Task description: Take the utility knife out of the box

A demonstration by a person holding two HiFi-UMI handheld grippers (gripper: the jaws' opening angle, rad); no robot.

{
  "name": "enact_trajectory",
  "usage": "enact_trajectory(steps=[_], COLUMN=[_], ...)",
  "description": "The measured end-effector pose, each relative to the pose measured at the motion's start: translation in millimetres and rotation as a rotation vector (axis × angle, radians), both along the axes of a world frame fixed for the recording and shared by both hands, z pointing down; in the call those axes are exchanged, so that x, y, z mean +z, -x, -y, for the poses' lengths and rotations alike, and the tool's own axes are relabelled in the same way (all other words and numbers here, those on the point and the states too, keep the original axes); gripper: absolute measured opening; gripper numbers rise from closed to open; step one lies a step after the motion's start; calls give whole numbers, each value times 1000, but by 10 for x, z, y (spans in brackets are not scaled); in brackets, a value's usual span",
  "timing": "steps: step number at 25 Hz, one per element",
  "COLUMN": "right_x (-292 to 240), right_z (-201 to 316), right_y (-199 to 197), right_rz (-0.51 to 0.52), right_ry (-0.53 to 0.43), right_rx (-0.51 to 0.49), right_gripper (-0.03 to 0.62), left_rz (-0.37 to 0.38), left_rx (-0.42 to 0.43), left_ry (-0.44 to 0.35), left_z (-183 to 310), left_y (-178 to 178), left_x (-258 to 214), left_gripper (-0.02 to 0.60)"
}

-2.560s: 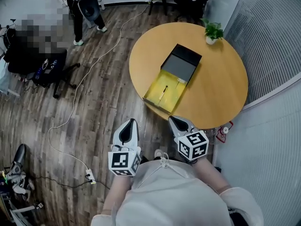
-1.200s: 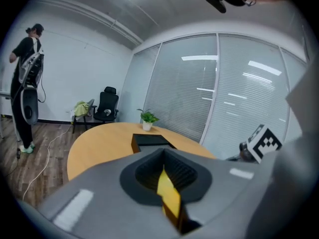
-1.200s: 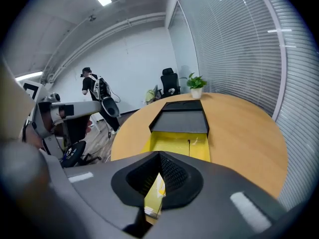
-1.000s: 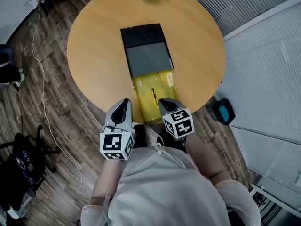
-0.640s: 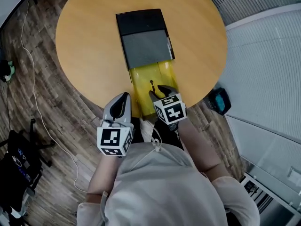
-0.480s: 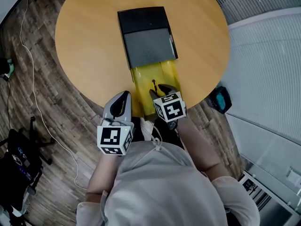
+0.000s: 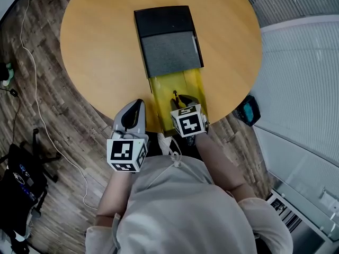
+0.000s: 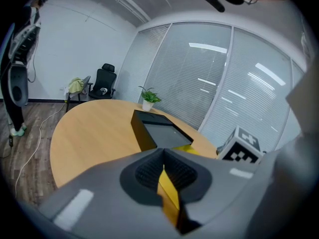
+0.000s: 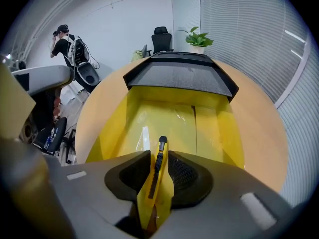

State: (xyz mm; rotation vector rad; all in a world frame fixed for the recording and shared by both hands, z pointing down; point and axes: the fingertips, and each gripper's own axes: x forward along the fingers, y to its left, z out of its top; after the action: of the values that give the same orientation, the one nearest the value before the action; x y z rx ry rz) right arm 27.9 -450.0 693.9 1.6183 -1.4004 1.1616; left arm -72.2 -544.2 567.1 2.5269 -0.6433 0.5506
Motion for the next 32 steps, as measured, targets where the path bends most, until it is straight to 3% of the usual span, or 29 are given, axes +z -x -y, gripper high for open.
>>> enact_trajectory(steps=[5, 14, 22, 32], right_x=[-9, -106, -864, -2026], right_z=[-5, -18, 73, 79], right_y=[-29, -26, -46, -179], right_rz=[1, 49, 5, -48], right_ry=[24, -25, -231, -544], right_rx=[-38, -46, -29, -11], right_gripper=[69, 64, 64, 66], left_rz=[1, 13, -22, -91], left_rx=[7, 12, 19, -19], left_ry=[-2, -26, -95, -264], left_z=[-15, -113, -262, -199], left_y=[-24, -27, -31, -38], left_x=[-4, -100, -443, -1181], left_gripper=[6, 6, 6, 6])
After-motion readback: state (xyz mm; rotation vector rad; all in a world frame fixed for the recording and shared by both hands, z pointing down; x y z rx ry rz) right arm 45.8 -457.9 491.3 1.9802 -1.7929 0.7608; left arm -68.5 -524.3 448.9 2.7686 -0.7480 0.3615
